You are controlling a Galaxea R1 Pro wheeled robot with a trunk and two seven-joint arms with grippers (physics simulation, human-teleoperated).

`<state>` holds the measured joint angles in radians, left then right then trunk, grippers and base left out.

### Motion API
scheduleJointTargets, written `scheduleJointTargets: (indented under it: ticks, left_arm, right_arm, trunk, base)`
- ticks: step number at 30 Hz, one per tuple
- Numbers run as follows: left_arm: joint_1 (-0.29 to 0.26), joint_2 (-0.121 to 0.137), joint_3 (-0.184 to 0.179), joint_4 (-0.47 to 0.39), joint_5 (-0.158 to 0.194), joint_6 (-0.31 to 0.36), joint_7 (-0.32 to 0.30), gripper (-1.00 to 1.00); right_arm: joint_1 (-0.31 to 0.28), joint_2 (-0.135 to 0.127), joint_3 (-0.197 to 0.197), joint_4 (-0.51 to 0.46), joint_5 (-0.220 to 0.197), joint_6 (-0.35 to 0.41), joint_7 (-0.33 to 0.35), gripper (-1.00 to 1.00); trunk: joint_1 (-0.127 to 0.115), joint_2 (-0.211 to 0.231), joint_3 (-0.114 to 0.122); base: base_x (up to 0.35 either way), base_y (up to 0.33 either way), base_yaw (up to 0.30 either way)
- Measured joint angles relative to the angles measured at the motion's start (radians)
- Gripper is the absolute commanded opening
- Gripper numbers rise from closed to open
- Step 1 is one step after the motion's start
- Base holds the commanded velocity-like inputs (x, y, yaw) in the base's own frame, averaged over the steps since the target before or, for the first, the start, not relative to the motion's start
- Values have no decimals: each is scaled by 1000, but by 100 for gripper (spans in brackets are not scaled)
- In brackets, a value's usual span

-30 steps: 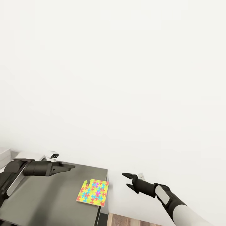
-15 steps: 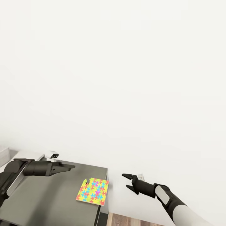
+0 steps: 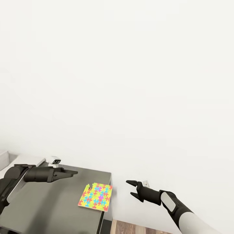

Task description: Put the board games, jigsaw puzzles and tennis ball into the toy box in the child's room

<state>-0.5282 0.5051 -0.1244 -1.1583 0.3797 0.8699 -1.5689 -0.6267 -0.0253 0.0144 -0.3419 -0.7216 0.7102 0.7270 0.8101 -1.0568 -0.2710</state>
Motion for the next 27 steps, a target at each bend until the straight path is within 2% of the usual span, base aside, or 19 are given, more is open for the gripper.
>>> scheduleJointTargets:
  ticks: [20, 25, 27]
  left_arm:
    - [0, 0, 0, -4, 1, 0, 0, 100]
    - [4, 0, -1, -66, 5, 7, 0, 100]
    - [13, 0, -2, -132, 5, 29, 0, 100]
  right_arm:
    - [0, 1, 3, 0, 3, 3, 0, 100]
    - [0, 2, 5, -1, 4, 4, 0, 100]
    - [0, 3, 5, -2, 4, 4, 0, 100]
  trunk:
    - [77, -140, -63]
    - [96, -175, -78]
    - [104, -189, -85]
  base:
    - [0, 0, 0]
    - [0, 0, 0]
    - [0, 0, 0]
